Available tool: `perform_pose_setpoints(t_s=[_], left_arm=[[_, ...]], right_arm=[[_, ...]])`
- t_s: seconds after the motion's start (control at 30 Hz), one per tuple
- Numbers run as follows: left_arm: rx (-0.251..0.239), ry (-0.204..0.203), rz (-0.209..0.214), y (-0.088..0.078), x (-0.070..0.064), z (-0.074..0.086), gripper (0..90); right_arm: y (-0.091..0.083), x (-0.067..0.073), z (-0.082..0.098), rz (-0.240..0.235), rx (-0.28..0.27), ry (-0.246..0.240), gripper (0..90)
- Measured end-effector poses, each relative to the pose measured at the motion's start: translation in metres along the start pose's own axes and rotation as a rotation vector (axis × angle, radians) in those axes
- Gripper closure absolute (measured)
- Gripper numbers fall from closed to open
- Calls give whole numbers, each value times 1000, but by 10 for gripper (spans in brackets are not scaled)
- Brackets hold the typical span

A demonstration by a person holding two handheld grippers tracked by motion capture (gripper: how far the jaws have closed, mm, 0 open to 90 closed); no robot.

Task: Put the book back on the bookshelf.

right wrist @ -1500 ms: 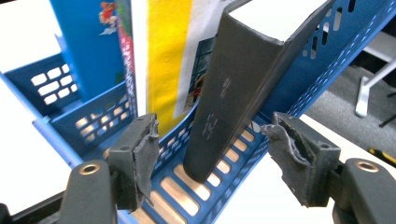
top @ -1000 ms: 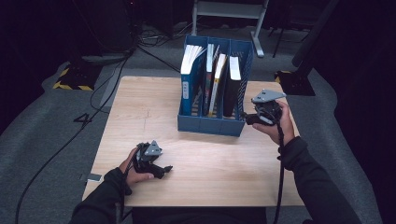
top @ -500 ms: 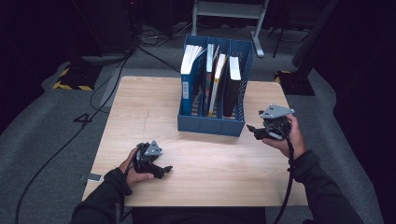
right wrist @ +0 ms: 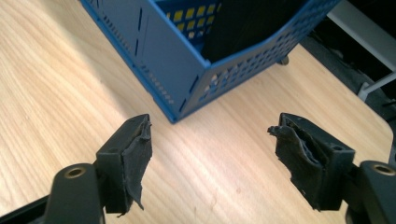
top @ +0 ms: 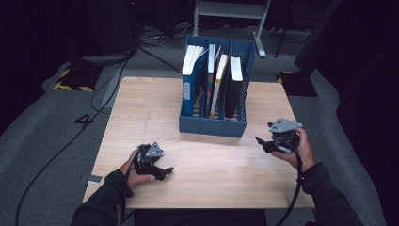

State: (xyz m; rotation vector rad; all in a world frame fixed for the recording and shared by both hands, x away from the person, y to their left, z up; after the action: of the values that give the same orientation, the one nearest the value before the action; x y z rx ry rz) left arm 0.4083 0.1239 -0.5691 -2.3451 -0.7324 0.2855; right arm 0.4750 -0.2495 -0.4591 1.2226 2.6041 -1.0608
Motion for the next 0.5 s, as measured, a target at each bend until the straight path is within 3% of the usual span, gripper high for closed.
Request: perform_pose_setpoints(t_s=[0.5], left_arm=[[0, -1, -1, 0, 0, 0, 154]], right_arm=[[-12, -4, 56, 5, 2, 66, 265]])
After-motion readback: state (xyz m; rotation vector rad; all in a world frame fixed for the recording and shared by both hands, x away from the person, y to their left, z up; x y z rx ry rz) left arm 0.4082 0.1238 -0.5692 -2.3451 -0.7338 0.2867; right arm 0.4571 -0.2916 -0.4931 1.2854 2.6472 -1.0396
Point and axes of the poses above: each handheld gripper's, and its own axes: y roughly forward along the jaws, z roughly out of its underside, x roughly to its left, the point moved 9 cm from there along y, roughly forward along the jaws, and after that the axes turned 6 degrees about -x, right-handed, at the moved point
